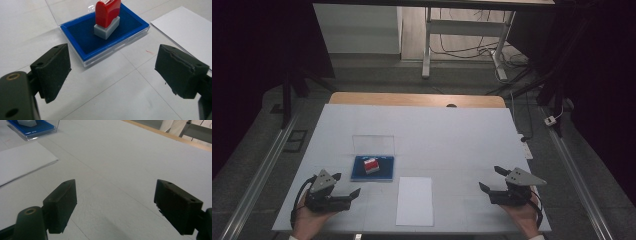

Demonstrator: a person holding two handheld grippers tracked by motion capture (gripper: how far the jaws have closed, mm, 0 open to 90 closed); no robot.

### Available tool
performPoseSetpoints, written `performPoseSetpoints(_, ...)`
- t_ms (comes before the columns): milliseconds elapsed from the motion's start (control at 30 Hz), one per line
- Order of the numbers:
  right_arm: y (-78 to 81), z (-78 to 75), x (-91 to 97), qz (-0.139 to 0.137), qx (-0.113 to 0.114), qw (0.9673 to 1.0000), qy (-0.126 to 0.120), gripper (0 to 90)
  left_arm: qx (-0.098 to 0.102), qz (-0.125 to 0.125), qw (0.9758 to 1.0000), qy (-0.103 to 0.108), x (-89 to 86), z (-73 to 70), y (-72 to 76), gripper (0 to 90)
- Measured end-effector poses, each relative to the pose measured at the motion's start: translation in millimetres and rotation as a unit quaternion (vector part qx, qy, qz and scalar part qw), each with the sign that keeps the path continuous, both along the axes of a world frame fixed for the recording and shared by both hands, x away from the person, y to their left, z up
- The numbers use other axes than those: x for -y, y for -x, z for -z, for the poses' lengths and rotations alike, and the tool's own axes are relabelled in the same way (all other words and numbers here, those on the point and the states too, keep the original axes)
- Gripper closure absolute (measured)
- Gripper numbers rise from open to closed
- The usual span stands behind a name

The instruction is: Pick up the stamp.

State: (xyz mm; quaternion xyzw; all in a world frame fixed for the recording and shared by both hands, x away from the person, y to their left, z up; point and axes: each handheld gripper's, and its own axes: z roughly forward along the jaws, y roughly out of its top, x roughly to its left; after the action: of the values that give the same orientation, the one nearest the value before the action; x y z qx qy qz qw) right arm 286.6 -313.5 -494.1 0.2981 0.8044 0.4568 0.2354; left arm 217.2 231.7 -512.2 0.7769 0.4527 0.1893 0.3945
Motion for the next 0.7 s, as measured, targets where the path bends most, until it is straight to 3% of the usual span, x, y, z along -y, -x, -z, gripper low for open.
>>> performPoseSetpoints(267, -0.6, 1.5, 0.8, -0.012, -0.003, 0.9999, -0.004, 21.7, 0.008, 0.006, 0.9999, -0.004, 0.9, -3.1, -4.3, 14.4)
performPoseSetpoints(467, 0.0, 2.6, -1.2, -0.017, -0.004, 0.9998, -0.001, 22.5, 0.02, 0.013, 0.9995, -0.021, 3.0, -10.1, -8.8, 15.6)
performPoseSetpoints(567, -0.4, 3.4, -1.4, -0.021, -0.005, 0.9998, -0.003, 22.8, 0.029, 0.028, 0.9986, -0.035, 6.4, -19.7, -14.4, 16.9)
performPoseSetpoints(700, -1.3, 6.5, -3.7, -0.026, -0.01, 0.9996, 0.003, 22.8, 0.029, 0.037, 0.998, -0.043, 9.2, -26.8, -23.5, 17.5)
